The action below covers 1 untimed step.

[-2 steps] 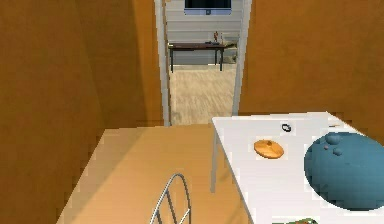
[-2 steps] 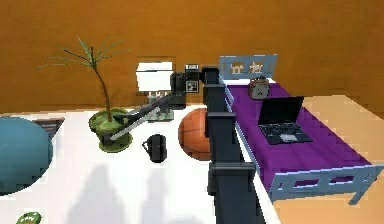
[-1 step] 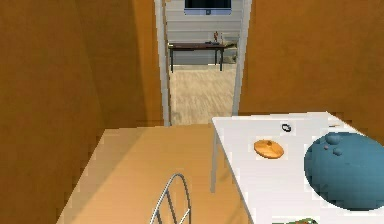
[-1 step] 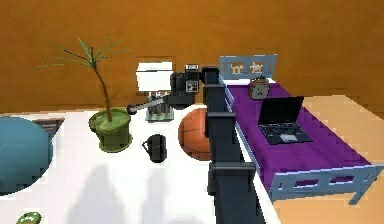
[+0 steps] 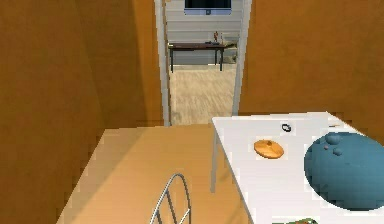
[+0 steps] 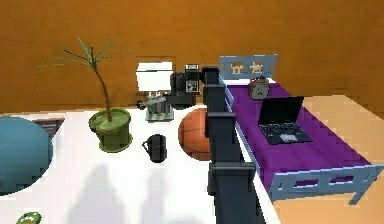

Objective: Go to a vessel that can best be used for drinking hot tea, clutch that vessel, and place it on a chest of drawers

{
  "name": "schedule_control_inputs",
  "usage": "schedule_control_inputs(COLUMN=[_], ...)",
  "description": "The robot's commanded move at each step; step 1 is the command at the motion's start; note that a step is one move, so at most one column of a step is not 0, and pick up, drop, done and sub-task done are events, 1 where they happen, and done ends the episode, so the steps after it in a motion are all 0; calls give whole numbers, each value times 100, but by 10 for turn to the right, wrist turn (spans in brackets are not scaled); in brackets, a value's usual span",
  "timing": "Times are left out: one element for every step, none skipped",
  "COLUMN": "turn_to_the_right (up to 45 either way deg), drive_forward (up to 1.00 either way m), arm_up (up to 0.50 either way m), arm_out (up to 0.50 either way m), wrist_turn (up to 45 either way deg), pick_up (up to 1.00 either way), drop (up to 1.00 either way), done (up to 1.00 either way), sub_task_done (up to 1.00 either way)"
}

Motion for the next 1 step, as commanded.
schedule_control_inputs(turn_to_the_right=[0], drive_forward=[0], arm_up=[-30], arm_out=[0], wrist_turn=[0], pick_up=[0], drop=[0], done=[0], sub_task_done=[0])
